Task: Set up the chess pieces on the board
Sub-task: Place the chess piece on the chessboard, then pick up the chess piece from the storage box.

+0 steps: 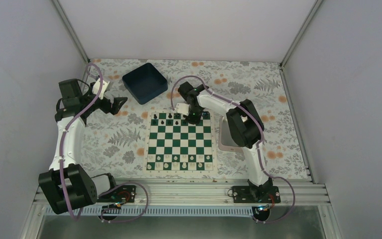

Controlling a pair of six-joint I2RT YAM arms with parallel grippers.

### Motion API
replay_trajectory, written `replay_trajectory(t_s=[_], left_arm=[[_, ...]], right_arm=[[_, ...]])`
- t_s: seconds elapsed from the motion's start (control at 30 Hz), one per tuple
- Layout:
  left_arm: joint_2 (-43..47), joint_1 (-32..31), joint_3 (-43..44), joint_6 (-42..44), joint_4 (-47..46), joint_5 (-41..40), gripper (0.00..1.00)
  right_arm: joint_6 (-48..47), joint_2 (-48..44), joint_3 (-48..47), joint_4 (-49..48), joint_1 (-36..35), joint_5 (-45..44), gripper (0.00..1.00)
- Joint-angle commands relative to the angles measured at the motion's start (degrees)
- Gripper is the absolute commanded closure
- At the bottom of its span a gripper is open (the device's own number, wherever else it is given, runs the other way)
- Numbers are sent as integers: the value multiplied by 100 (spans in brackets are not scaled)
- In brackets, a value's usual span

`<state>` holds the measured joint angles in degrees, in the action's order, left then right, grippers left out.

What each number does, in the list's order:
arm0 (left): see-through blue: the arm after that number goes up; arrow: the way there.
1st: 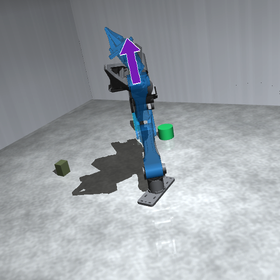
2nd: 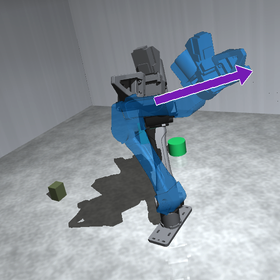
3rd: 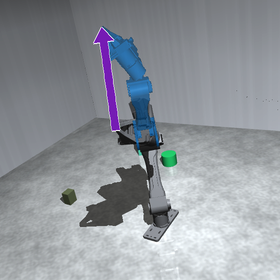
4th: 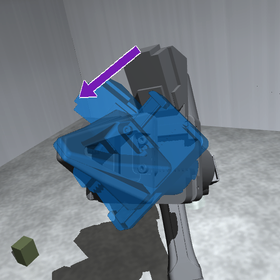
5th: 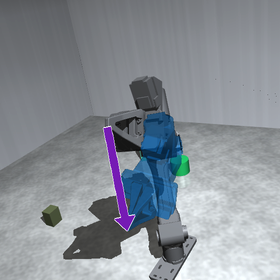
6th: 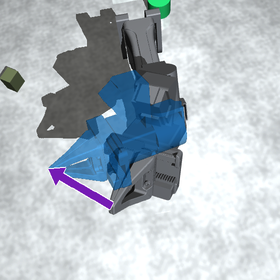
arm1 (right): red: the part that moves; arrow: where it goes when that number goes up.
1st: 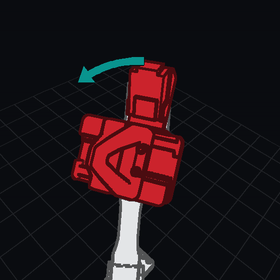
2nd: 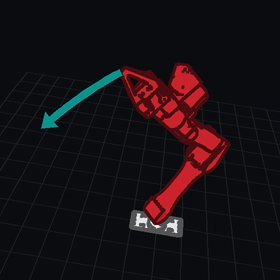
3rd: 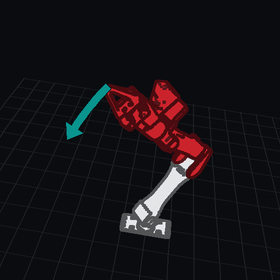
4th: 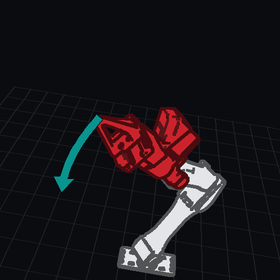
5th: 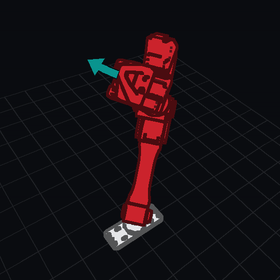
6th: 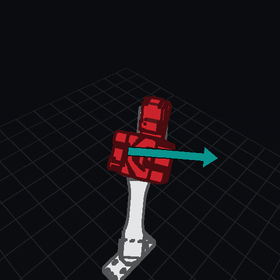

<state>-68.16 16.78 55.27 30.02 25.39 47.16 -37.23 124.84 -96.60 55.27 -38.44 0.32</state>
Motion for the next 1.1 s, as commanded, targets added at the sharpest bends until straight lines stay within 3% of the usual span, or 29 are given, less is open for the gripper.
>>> replay_trajectory(t_s=[0.0, 0.2, 0.33, 0.5, 0.67, 0.87, 1.07], left_arm=[[-20, 31, 76, 117, -78, 102, 0], [13, 36, 81, 101, -69, 66, 0], [39, 36, 81, 96, -63, 66, 0], [46, 36, 98, 91, -66, 107, 0], [41, 36, 99, 67, -95, 101, 0], [56, 30, 102, 61, -86, 157, 0], [162, 35, 118, 47, -47, 171, 0]], right_arm=[[27, 90, -75, 2, 37, -26, 82], [100, -684, -236, 299, 231, -93, 69], [155, -1711, -33, 610, 617, -193, 63], [-1, -3077, 1254, 698, 1648, -316, 55], [-368, -4036, 2611, 496, 2938, -327, 54], [-529, -4296, 3767, -88, 3436, -527, 53], [-462, -3888, 4113, -497, 3601, -583, 53]])
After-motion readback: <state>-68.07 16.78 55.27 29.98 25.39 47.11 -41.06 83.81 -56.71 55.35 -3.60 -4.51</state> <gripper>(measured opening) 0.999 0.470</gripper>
